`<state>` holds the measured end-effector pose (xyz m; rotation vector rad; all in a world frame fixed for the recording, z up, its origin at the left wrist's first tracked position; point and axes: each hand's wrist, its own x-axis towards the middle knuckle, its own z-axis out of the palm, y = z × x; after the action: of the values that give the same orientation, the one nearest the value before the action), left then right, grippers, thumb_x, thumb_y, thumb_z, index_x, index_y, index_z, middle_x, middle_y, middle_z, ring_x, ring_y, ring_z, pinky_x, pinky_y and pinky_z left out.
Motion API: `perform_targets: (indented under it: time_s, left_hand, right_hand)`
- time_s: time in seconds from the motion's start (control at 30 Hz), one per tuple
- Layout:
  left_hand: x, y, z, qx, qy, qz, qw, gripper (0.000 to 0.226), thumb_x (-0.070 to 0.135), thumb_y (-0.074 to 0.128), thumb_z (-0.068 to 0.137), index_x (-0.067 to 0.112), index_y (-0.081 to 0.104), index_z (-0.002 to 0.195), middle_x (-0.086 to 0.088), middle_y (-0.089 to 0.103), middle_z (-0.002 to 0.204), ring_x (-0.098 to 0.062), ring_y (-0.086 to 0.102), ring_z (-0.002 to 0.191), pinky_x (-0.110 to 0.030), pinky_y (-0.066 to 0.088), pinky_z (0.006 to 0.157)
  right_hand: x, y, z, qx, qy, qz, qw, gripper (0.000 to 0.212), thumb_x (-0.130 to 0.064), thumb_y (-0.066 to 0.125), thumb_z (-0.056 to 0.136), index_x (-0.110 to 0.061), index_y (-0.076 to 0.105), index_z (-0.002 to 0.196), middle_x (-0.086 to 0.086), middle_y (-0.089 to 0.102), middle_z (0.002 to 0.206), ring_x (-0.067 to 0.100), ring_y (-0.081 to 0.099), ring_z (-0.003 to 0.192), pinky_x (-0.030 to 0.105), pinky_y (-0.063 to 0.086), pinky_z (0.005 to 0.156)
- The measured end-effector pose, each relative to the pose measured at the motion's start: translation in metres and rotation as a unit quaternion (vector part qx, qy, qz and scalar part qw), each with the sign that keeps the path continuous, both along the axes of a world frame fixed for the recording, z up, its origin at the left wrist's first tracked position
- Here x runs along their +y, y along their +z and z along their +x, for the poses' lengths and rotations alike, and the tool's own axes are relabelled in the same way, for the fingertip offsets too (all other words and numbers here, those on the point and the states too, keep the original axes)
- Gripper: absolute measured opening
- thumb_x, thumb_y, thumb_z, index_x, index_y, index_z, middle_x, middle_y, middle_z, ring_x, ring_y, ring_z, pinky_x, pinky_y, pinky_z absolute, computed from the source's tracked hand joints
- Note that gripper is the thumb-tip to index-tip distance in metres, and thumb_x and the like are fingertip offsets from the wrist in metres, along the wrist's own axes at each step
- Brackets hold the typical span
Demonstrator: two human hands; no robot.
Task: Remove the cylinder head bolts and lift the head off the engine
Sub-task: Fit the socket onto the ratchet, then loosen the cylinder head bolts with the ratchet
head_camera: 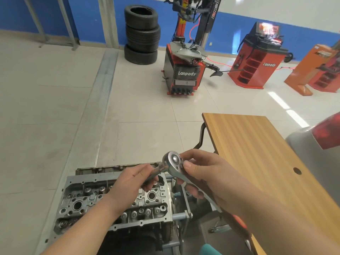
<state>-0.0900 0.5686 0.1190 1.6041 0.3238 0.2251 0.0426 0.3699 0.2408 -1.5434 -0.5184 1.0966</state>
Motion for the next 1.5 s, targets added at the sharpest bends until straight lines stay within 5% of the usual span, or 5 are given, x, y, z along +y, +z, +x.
perform_targets:
  time_s: [0.4, 0.6, 0.8, 1.07, 1.5]
  left_hand:
    - [-0.02, 0.004, 0.018, -0.074, 0.01, 0.019, 0.997, 0.075, 0.073, 0.033, 0.105, 0.007, 0.067, 0.097, -0.005, 0.053, 0.076, -0.014, 0.048, 0.074, -0.039, 0.042, 0.072]
    - [-0.017, 0.005, 0.022, 0.011, -0.055, 0.079, 0.995, 0.061, 0.072, 0.032, 0.104, 0.028, 0.073, 0.103, 0.009, 0.072, 0.092, -0.008, 0.065, 0.087, -0.037, 0.054, 0.085]
    - [0.072, -0.023, 0.016, 0.179, -0.04, 0.386, 0.904, 0.052, 0.066, 0.045, 0.1, 0.04, 0.056, 0.144, 0.018, 0.054, 0.15, -0.005, 0.042, 0.14, -0.042, 0.036, 0.12]
    - [0.065, -0.151, -0.024, 0.338, -0.088, 0.485, 0.802, 0.098, 0.094, 0.021, 0.087, 0.045, 0.0, 0.169, 0.006, -0.025, 0.174, -0.028, -0.024, 0.161, -0.06, -0.016, 0.126]
    - [0.063, -0.166, -0.027, 0.323, -0.077, 0.516, 0.789, 0.098, 0.095, 0.008, 0.084, 0.046, -0.013, 0.166, 0.005, -0.032, 0.17, -0.027, -0.034, 0.156, -0.059, -0.024, 0.123]
  right_hand:
    - [0.001, -0.01, -0.009, 0.189, 0.015, 0.027, 0.981, 0.03, 0.001, 0.076, 0.092, -0.011, 0.066, 0.118, 0.024, 0.058, 0.091, 0.027, 0.054, 0.063, 0.034, 0.048, 0.054]
    - [0.012, -0.008, -0.011, -0.104, 0.031, -0.072, 0.992, 0.034, -0.045, 0.083, 0.088, -0.045, 0.067, 0.118, -0.006, 0.068, 0.075, 0.013, 0.056, 0.053, 0.026, 0.048, 0.049]
    - [0.014, -0.027, 0.001, -0.462, 0.07, -0.234, 0.853, 0.04, -0.068, 0.067, 0.072, -0.037, 0.063, 0.097, -0.013, 0.071, 0.08, 0.011, 0.064, 0.067, 0.039, 0.059, 0.063]
    - [0.036, -0.049, 0.016, -0.513, 0.041, -0.222, 0.828, 0.029, -0.06, 0.066, 0.074, -0.041, 0.06, 0.095, -0.019, 0.064, 0.075, 0.009, 0.058, 0.06, 0.028, 0.044, 0.051]
    - [0.064, -0.079, 0.033, -0.495, 0.061, -0.277, 0.821, 0.023, -0.053, 0.072, 0.076, -0.037, 0.062, 0.089, -0.011, 0.066, 0.074, 0.013, 0.061, 0.063, 0.032, 0.047, 0.054]
